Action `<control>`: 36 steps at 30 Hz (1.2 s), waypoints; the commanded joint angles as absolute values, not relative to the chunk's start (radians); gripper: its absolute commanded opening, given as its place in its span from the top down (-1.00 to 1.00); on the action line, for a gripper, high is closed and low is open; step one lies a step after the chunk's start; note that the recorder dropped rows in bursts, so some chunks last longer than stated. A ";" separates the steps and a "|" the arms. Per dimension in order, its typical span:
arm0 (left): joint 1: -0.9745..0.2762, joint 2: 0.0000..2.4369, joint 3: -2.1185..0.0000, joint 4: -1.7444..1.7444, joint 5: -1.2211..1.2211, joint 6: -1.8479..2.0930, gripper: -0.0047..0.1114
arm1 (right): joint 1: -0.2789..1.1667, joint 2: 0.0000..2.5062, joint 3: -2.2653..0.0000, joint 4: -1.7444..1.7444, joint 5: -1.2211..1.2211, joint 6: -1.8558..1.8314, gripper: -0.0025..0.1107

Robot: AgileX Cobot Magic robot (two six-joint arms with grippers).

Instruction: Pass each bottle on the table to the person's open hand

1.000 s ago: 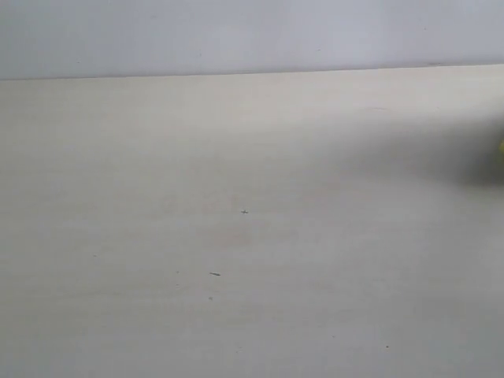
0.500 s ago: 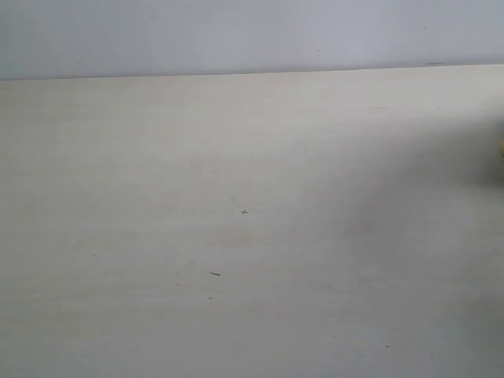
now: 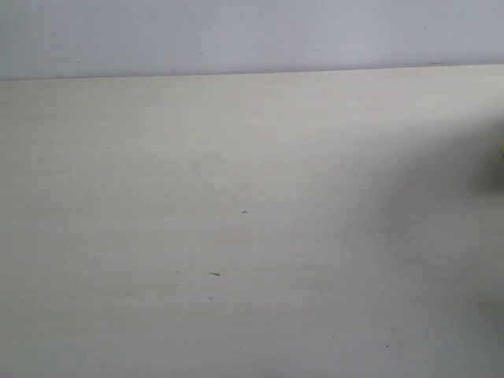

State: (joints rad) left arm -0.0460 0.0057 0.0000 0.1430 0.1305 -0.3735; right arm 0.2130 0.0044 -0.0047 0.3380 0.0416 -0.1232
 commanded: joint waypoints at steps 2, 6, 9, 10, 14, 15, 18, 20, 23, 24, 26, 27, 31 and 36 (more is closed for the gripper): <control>-0.050 0.000 0.000 0.146 0.126 -0.373 0.92 | 0.209 0.000 0.000 0.330 0.000 -0.155 0.96; -0.050 0.000 0.000 0.146 0.126 -0.373 0.92 | 0.209 0.000 0.000 0.330 0.000 -0.155 0.96; -0.050 0.000 0.000 0.146 0.126 -0.373 0.92 | 0.209 0.000 0.000 0.330 0.008 -0.154 0.96; -0.050 0.000 0.000 0.146 0.126 -0.373 0.92 | 0.209 0.000 0.000 0.330 0.008 -0.154 0.96; -0.050 0.000 0.000 0.146 0.126 -0.373 0.92 | 0.165 0.000 0.000 0.310 0.035 -0.221 0.96; -0.050 0.000 0.000 0.146 0.126 -0.373 0.92 | 0.135 0.000 0.000 0.307 0.041 -0.236 0.96; -0.050 0.000 0.000 0.146 0.126 -0.373 0.92 | 0.125 0.000 0.000 0.307 0.039 -0.234 0.96; -0.050 0.000 0.000 0.146 0.126 -0.373 0.92 | 0.125 0.000 0.000 0.307 0.036 -0.234 0.96; -0.050 0.000 0.000 0.146 0.126 -0.373 0.92 | 0.125 0.000 0.000 0.294 0.032 -0.234 0.96; -0.050 0.000 0.000 0.146 0.126 -0.373 0.92 | 0.125 0.000 0.000 0.244 0.034 -0.194 0.96; -0.050 0.000 0.000 0.146 0.126 -0.373 0.92 | 0.125 0.000 0.000 0.019 0.034 0.000 0.96; -0.050 0.000 0.000 0.146 0.126 -0.373 0.92 | 0.125 0.000 0.000 -0.011 0.034 0.029 0.96; -0.050 0.000 0.000 0.146 0.126 -0.373 0.92 | 0.125 0.000 0.000 0.052 0.034 0.079 0.96; -0.050 0.000 0.000 0.146 0.126 -0.373 0.92 | 0.125 0.000 0.000 0.088 0.034 0.107 0.96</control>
State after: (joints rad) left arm -0.0460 0.0057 0.0000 0.1430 0.1305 -0.3735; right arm 0.1317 0.0044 -0.0048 0.0743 0.0395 0.0925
